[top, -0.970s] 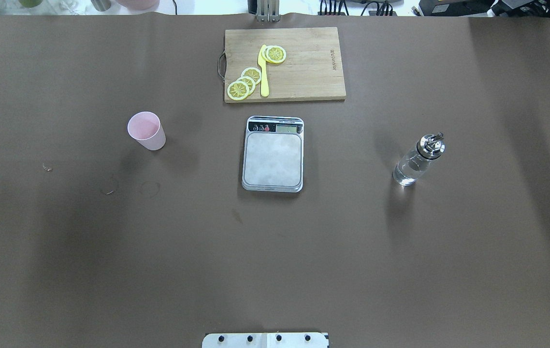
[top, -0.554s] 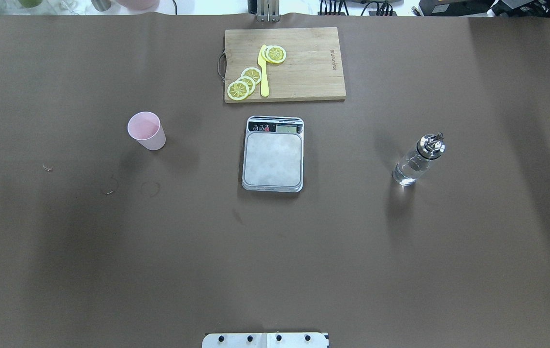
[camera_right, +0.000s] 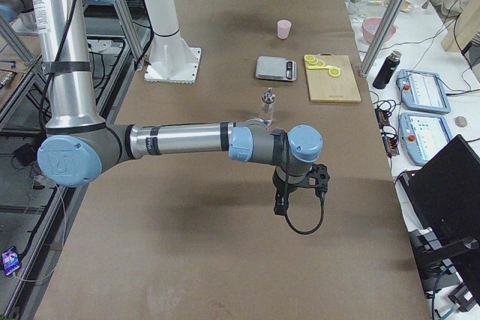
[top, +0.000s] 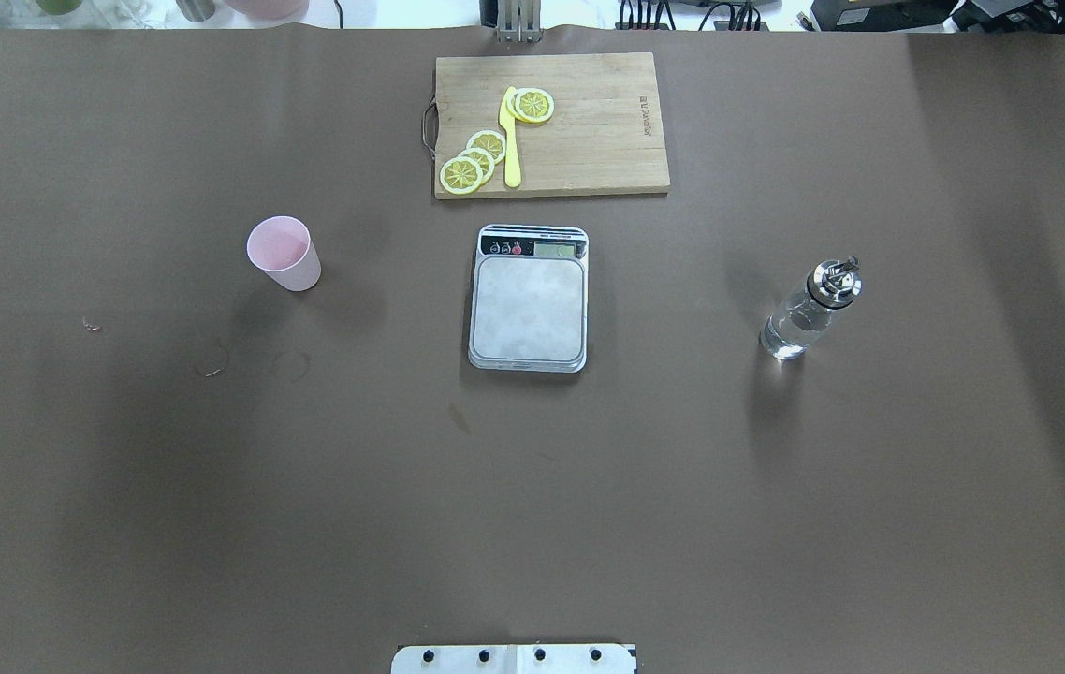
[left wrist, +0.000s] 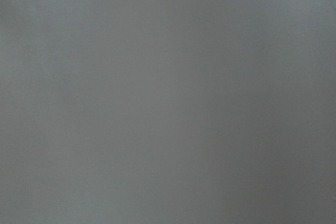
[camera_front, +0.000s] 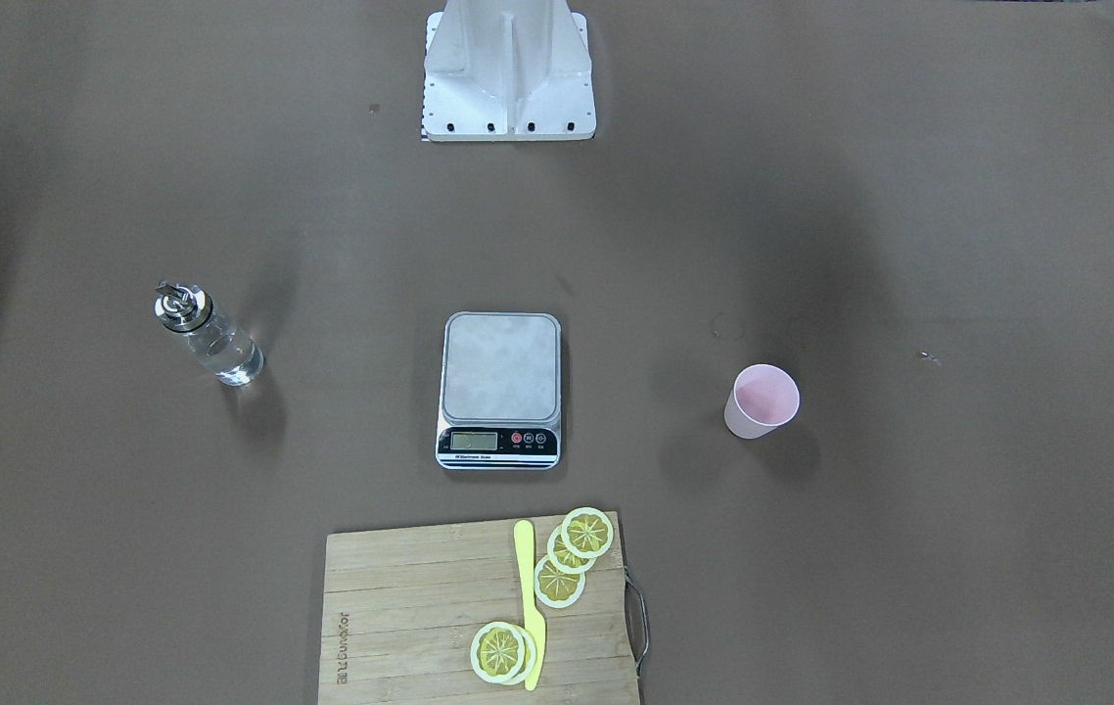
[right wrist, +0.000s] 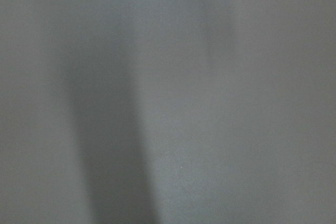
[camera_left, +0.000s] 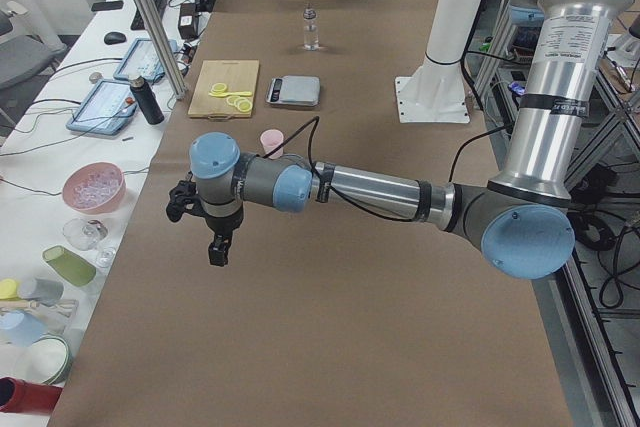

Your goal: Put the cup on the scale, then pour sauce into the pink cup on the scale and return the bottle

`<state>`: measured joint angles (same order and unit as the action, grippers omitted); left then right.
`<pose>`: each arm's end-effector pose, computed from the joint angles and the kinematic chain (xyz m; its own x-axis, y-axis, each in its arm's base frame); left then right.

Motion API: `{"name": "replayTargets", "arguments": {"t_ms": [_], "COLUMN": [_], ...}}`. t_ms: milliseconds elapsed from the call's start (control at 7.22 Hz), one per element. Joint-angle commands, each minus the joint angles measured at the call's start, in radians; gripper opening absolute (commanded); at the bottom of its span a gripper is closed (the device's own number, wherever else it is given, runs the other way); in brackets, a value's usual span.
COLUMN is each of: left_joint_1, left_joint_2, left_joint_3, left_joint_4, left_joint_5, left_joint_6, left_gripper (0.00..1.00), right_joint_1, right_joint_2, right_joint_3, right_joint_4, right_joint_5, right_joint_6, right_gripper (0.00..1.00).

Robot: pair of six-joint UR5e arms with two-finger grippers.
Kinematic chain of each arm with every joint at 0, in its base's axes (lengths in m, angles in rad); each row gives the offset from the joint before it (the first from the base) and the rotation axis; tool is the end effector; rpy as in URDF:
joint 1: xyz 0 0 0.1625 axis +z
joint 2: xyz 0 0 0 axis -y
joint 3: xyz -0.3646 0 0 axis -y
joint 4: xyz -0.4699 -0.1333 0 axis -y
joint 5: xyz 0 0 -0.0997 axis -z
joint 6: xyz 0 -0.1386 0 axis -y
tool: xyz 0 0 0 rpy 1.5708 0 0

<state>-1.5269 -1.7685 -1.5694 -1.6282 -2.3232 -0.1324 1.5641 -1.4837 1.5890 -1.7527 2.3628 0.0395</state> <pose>-0.0098 -0.6555 0.5013 0.7211 0.0740 -0.6889 0.0532 0.9854 0.1615 0.0307 -0.5912 0.5810 0.7025 0.0891 0.7061 -0.0211 0.9943 -0.1045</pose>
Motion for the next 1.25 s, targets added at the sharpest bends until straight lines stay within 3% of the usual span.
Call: {"name": "replayTargets", "arguments": {"t_ms": [0,416,693,1108], "left_joint_1": [0.109,0.357,0.462,0.602], "left_joint_2": [-0.067,-0.138,-0.141,-0.283], "left_joint_3": [-0.061,-0.138,-0.127,-0.023], "left_joint_4": [0.007,-0.03,-0.116,-0.128], "left_joint_5": [-0.001,0.011,0.088,0.188], "left_joint_6": [-0.26,-0.677,-0.789,-0.93], "left_gripper": [0.98,0.98,0.98,0.98], "right_joint_1": [-0.001,-0.006,-0.007,-0.015], "right_joint_2": [-0.003,-0.001,-0.001,0.005], "right_joint_3": [0.0,0.0,0.0,0.0], "right_joint_4": [-0.001,0.001,0.001,0.001], "right_joint_5": [0.001,0.003,0.003,0.003], "right_joint_6": [-0.001,0.005,0.005,0.003], "right_gripper": [1.0,1.0,1.0,1.0]}}
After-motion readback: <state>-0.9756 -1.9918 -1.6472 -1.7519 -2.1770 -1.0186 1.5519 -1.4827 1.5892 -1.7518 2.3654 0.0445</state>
